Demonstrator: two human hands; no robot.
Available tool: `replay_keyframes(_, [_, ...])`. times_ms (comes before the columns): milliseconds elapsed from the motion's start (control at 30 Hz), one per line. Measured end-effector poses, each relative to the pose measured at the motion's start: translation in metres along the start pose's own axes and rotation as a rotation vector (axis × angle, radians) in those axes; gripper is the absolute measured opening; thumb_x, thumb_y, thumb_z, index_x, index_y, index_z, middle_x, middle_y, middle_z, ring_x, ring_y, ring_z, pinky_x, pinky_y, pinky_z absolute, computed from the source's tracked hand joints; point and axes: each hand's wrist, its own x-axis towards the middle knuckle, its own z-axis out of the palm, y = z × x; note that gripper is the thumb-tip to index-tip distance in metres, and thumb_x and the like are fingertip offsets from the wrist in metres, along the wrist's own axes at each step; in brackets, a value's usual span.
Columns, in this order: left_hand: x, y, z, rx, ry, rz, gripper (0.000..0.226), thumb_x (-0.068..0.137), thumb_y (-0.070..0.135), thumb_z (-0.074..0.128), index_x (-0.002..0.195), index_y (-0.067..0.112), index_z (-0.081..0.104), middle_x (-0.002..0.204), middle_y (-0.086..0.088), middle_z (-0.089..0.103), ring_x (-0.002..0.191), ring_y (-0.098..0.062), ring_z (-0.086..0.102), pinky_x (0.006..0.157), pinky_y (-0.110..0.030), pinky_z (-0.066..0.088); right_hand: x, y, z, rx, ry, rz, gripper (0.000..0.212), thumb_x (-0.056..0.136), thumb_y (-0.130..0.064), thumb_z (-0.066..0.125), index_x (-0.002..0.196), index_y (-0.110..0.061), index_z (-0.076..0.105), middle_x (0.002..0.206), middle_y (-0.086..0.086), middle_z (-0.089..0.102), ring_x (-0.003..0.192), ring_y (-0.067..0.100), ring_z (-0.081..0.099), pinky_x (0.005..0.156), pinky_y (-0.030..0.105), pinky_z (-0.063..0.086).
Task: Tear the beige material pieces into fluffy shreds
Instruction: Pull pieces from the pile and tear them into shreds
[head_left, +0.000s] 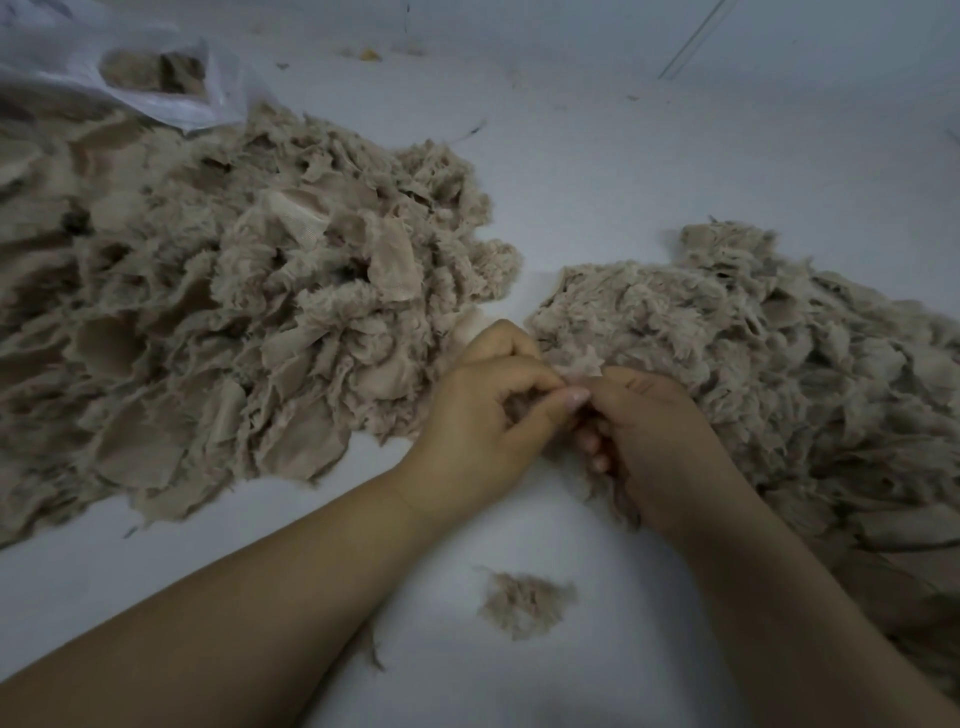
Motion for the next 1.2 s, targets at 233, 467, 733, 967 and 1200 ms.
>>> replay_keyframes(233, [0.009, -0.002, -0.005, -0.358, -0.056, -0.441, 0.01, 0.085, 0.004, 0.071, 0.082, 0.008, 0.062, 0.071, -0.016, 0.058, 0.057, -0.021, 0.051, 0.049, -0.026, 0.043, -0.003, -0.004, 0.002, 0.023, -0.042, -0.001, 0.044, 0.099, -0.02, 0.057, 0.057, -0.016, 0.067, 0.051, 0.001, 0.057, 0.039, 0.008, 0.041, 0.036, 0.017, 0.035])
replay_keyframes(467, [0.014, -0.007, -0.006, -0.449, 0.043, -0.571, 0.037, 0.097, 0.025, 0.059, 0.081, -0.009, 0.056, 0.06, -0.018, 0.054, 0.042, -0.021, 0.048, 0.038, -0.024, 0.043, -0.006, -0.005, 0.002, 0.006, -0.04, -0.024, 0.045, 0.098, -0.023, 0.06, 0.054, -0.013, 0.062, 0.046, 0.001, 0.051, 0.035, 0.008, 0.037, 0.035, 0.016, 0.034])
replay_keyframes(733, [0.013, -0.005, -0.005, -0.268, -0.002, -0.5, 0.026, 0.095, 0.011, 0.06, 0.072, -0.001, 0.06, 0.049, 0.007, 0.051, 0.042, -0.001, 0.041, 0.044, -0.016, 0.035, -0.007, -0.006, 0.003, -0.108, -0.101, -0.04, 0.033, 0.09, -0.01, 0.07, 0.058, -0.016, 0.075, 0.053, 0.0, 0.064, 0.038, 0.004, 0.045, 0.038, 0.015, 0.039])
replay_keyframes(967, [0.014, 0.0, -0.006, -0.418, -0.111, -0.467, 0.034, 0.086, 0.027, 0.072, 0.085, -0.003, 0.057, 0.062, -0.021, 0.06, 0.056, -0.019, 0.056, 0.055, -0.029, 0.043, -0.006, -0.005, 0.002, -0.074, -0.081, -0.033, 0.035, 0.094, -0.014, 0.065, 0.059, -0.012, 0.069, 0.054, 0.003, 0.064, 0.039, 0.005, 0.046, 0.037, 0.016, 0.039])
replay_keyframes(1200, [0.015, -0.005, -0.007, -0.366, 0.01, -0.55, 0.039, 0.1, 0.023, 0.055, 0.065, 0.004, 0.054, 0.047, -0.003, 0.042, 0.038, -0.008, 0.035, 0.038, -0.019, 0.029, -0.004, -0.005, 0.003, -0.034, -0.07, 0.0, 0.04, 0.093, -0.009, 0.065, 0.054, -0.018, 0.072, 0.052, 0.001, 0.062, 0.038, 0.006, 0.046, 0.036, 0.016, 0.038])
